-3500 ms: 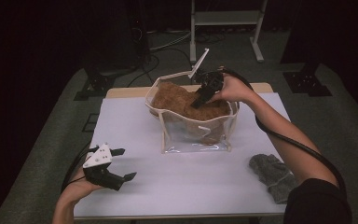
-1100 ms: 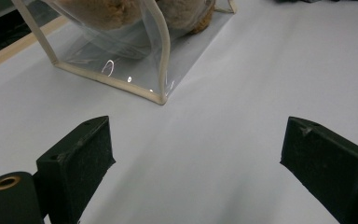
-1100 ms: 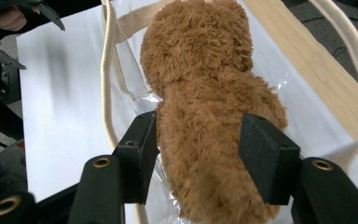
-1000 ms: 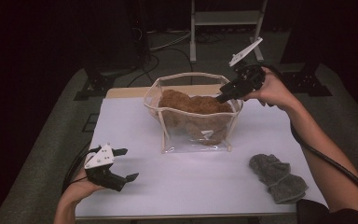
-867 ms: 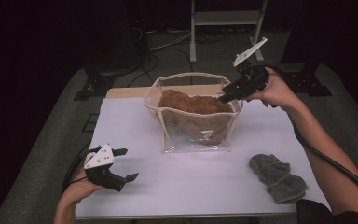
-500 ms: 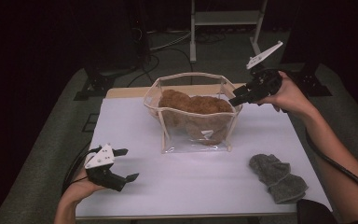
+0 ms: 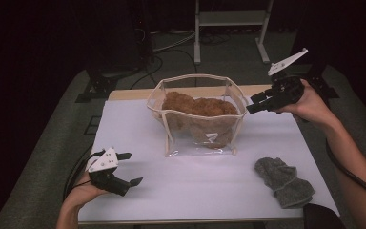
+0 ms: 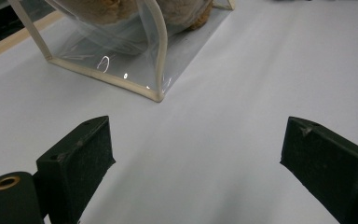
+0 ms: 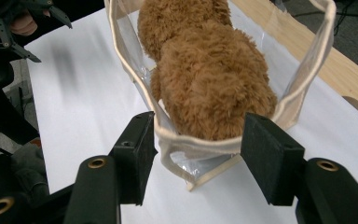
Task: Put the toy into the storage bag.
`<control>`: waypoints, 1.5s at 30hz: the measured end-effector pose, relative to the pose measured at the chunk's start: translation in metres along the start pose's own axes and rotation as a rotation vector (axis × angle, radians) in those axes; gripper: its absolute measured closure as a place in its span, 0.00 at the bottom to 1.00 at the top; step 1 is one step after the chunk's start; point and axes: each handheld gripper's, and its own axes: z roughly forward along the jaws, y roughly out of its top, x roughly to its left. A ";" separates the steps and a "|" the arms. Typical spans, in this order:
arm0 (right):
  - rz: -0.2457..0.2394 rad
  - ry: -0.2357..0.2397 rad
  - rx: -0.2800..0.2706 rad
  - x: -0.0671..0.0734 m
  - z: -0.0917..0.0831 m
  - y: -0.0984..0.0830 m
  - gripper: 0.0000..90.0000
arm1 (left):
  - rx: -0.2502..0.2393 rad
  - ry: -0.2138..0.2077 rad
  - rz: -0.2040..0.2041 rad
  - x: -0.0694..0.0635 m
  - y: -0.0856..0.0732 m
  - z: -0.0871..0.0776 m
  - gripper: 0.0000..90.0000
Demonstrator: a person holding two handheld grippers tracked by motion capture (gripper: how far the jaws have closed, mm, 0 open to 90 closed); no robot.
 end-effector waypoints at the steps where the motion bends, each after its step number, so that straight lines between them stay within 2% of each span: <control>1: 0.000 0.000 0.000 0.000 0.000 0.000 0.48 | 0.000 -0.001 0.000 0.000 0.000 0.000 0.09; 21: 0.066 0.004 -0.022 -0.006 -0.002 -0.038 0.47 | -0.005 -0.005 -0.004 0.000 -0.001 0.000 0.09; 31: 0.115 0.020 -0.026 -0.012 0.005 -0.068 0.47 | 0.000 -0.009 -0.007 0.000 -0.002 0.002 0.09; 45: 0.149 0.032 -0.028 -0.014 0.013 -0.090 0.46 | 0.004 -0.011 -0.009 0.000 -0.002 0.003 0.09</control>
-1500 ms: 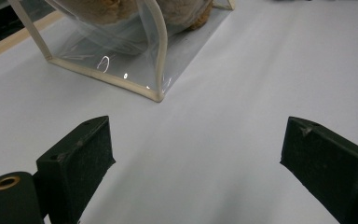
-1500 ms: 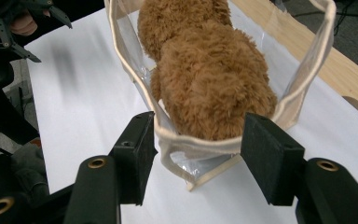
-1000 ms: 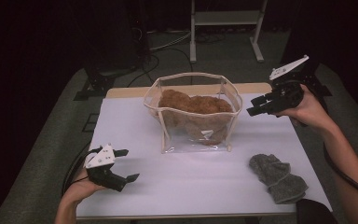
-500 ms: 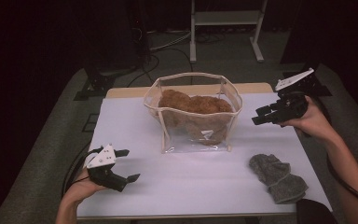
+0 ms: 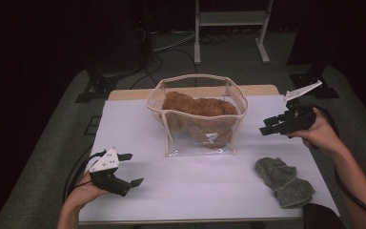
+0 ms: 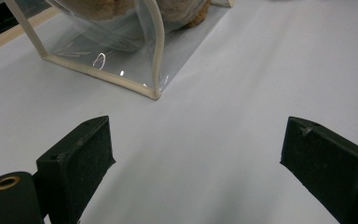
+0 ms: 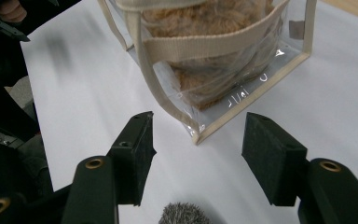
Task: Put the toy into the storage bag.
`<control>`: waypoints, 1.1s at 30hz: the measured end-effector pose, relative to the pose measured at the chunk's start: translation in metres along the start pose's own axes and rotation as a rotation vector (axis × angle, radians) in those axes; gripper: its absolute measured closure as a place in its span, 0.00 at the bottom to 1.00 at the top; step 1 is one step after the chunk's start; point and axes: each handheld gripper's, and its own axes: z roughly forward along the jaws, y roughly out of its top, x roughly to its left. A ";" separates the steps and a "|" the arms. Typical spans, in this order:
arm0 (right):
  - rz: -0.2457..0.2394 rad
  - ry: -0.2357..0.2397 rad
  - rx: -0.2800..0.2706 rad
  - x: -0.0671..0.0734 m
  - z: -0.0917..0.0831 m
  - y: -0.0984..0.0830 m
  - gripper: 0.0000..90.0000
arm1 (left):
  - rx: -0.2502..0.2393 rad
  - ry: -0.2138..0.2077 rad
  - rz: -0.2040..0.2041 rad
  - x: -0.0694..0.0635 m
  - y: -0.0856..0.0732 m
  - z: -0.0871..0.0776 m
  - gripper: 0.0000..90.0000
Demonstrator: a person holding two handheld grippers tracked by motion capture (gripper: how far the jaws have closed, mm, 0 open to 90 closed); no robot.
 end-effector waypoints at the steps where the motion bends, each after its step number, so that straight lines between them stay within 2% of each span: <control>1: 0.006 0.001 0.001 0.000 0.001 -0.002 0.46 | 0.001 0.000 0.000 0.000 0.000 0.000 0.09; 16: 0.051 0.013 0.004 -0.007 0.008 -0.029 0.46 | -0.001 -0.003 -0.004 -0.001 0.000 0.001 0.09; 33: 0.081 0.041 0.003 -0.004 0.019 -0.055 0.46 | 0.005 -0.003 0.001 -0.002 0.001 0.002 0.09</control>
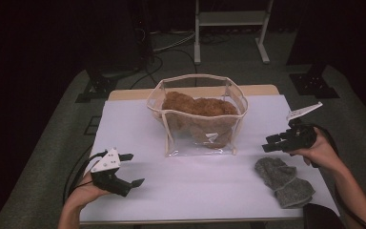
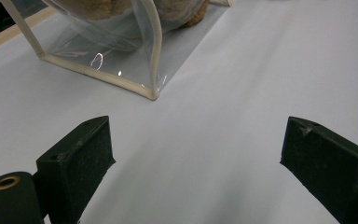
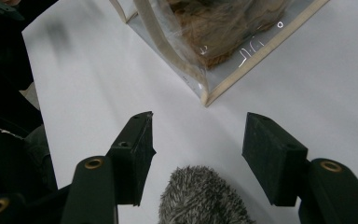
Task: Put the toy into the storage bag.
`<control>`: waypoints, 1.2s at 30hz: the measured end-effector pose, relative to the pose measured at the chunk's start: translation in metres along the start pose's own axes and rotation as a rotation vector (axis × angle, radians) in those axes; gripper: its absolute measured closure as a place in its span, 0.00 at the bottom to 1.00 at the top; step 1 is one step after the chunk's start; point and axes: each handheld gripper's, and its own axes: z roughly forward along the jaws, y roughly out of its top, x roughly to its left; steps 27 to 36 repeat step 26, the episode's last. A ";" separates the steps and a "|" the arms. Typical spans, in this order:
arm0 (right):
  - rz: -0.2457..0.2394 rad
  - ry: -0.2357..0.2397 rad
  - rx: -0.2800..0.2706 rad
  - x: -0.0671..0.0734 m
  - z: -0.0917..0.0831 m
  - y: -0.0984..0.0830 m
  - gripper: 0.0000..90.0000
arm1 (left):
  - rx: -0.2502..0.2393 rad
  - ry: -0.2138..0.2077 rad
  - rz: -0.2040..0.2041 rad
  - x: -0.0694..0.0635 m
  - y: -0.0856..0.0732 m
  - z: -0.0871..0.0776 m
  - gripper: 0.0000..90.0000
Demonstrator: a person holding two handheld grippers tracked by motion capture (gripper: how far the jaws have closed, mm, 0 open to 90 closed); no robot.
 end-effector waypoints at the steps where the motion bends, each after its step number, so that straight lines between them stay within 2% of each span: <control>1: 0.002 0.002 0.000 0.000 0.000 -0.001 0.46 | -0.001 0.001 -0.002 0.000 0.000 0.000 0.09; 9: 0.010 0.007 -0.006 0.002 0.002 -0.013 0.46 | 0.006 -0.002 0.004 0.000 0.000 0.001 0.09; 22: 0.026 0.025 -0.025 0.002 0.009 -0.030 0.46 | 0.001 -0.003 -0.014 0.000 0.000 0.003 0.09; 36: 0.027 0.028 -0.028 0.003 0.010 -0.032 0.46 | -0.003 -0.001 -0.021 -0.001 0.001 0.003 0.09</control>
